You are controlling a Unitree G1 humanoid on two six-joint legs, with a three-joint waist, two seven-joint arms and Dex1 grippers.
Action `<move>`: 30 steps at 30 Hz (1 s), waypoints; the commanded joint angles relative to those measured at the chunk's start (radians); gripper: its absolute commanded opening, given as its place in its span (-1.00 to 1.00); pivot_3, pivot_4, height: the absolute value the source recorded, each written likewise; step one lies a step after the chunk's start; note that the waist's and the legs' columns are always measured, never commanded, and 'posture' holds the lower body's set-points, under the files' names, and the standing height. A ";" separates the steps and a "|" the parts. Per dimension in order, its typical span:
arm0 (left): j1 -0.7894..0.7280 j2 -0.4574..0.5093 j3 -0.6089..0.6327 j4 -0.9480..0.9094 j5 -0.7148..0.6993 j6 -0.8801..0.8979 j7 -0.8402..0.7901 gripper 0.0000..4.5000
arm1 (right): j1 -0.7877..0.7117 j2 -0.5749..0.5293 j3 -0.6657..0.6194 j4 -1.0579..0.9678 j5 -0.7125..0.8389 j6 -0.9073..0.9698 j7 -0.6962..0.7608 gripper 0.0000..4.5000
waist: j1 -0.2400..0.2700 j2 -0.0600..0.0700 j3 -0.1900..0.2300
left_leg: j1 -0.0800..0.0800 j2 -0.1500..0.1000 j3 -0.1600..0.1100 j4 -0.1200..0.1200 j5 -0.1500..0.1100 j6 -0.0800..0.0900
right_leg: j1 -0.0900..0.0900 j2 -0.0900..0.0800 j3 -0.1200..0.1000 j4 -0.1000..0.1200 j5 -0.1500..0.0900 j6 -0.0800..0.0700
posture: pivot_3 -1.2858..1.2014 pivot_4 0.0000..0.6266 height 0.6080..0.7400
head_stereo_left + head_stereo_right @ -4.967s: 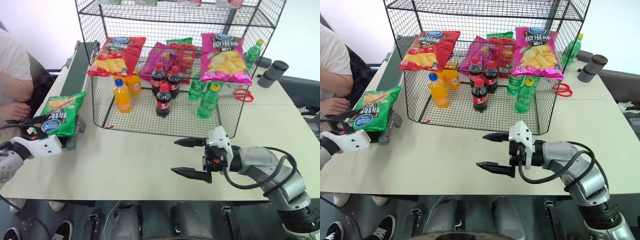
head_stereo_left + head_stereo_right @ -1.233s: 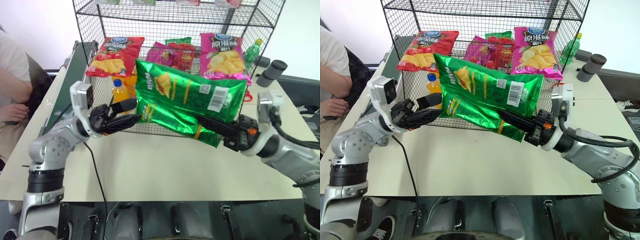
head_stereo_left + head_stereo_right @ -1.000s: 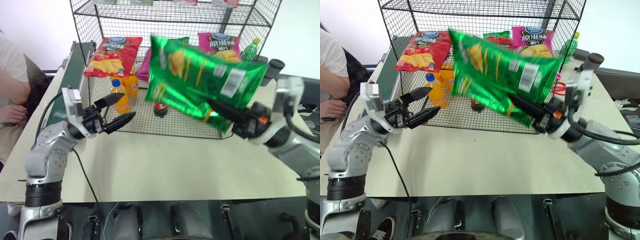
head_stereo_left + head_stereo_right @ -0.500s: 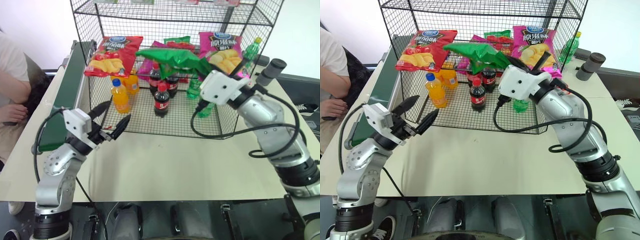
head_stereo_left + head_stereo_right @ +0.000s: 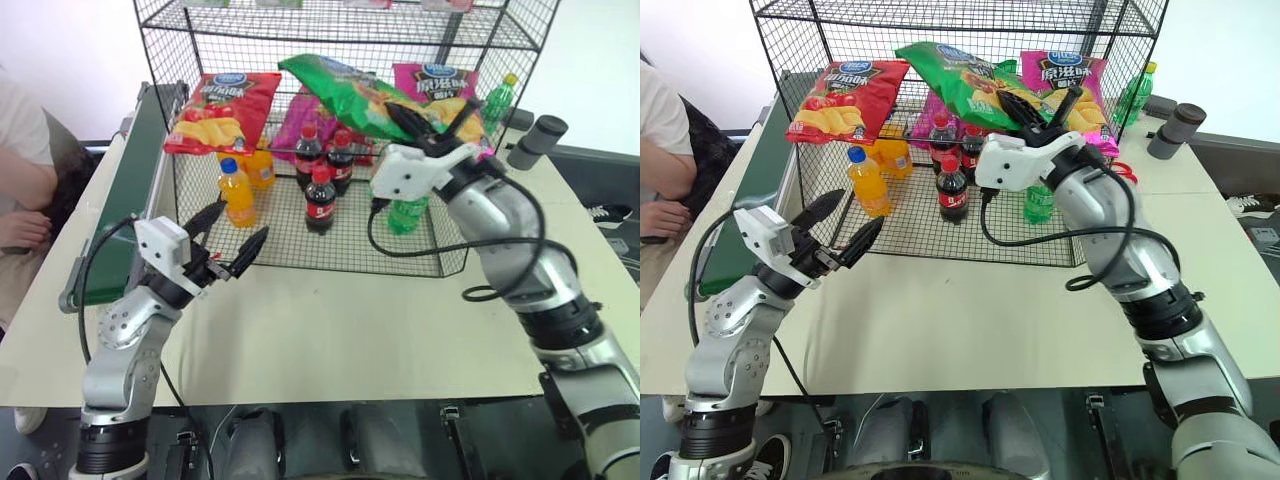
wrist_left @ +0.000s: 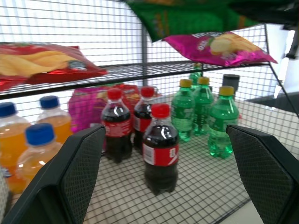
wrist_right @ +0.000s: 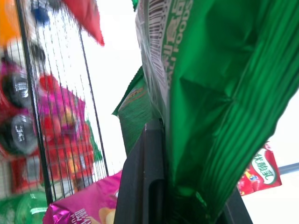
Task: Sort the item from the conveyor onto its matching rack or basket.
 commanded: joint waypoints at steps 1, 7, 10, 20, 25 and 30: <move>-0.018 0.002 0.000 -0.008 0.003 -0.024 0.006 0.96 | -0.068 0.065 0.049 0.119 -0.125 0.068 -0.022 -1.00 | 0.000 0.000 0.000 | 0.000 0.000 0.000 0.000 0.000 0.000 | 0.000 0.000 0.000 0.000 0.000 0.000 | 0.03 -0.52 1.00; -0.021 0.005 -0.004 -0.014 0.003 -0.022 0.008 0.96 | -0.161 0.156 0.041 0.258 -0.181 0.127 -0.091 -1.00 | 0.001 0.000 0.000 | -0.001 0.000 0.001 0.000 0.002 -0.004 | -0.002 0.000 0.000 0.000 0.000 0.000 | 0.03 -0.52 1.00; -0.021 0.007 -0.004 -0.015 0.005 -0.020 0.010 0.96 | -0.186 0.184 0.040 0.308 -0.188 0.151 -0.111 -1.00 | 0.001 0.000 0.000 | -0.001 0.000 0.001 0.000 0.002 -0.003 | -0.001 -0.001 0.000 0.000 0.000 0.000 | 0.03 -0.52 1.00; -0.026 0.002 -0.013 -0.030 0.007 -0.012 0.032 0.96 | -0.230 0.264 0.068 0.400 -0.199 0.140 -0.150 -1.00 | -0.002 0.000 0.000 | -0.001 0.000 0.001 0.000 0.001 -0.002 | -0.002 0.000 0.000 0.002 0.000 0.000 | 0.03 -0.52 1.00; -0.021 0.003 -0.014 -0.028 0.005 -0.009 0.039 1.00 | -0.234 0.305 0.054 0.415 -0.130 0.117 -0.124 -0.27 | -0.005 0.000 0.000 | -0.001 0.000 0.001 0.000 0.001 -0.002 | -0.002 0.000 0.000 0.002 0.000 0.000 | 0.03 -0.52 1.00; -0.016 0.008 -0.024 -0.027 0.011 -0.011 0.039 1.00 | -0.244 0.345 0.062 0.369 -0.113 0.112 -0.097 0.78 | -0.021 0.000 0.000 | -0.001 0.000 0.000 0.000 0.001 -0.001 | -0.002 0.000 0.000 0.003 0.000 0.000 | 0.03 -0.52 1.00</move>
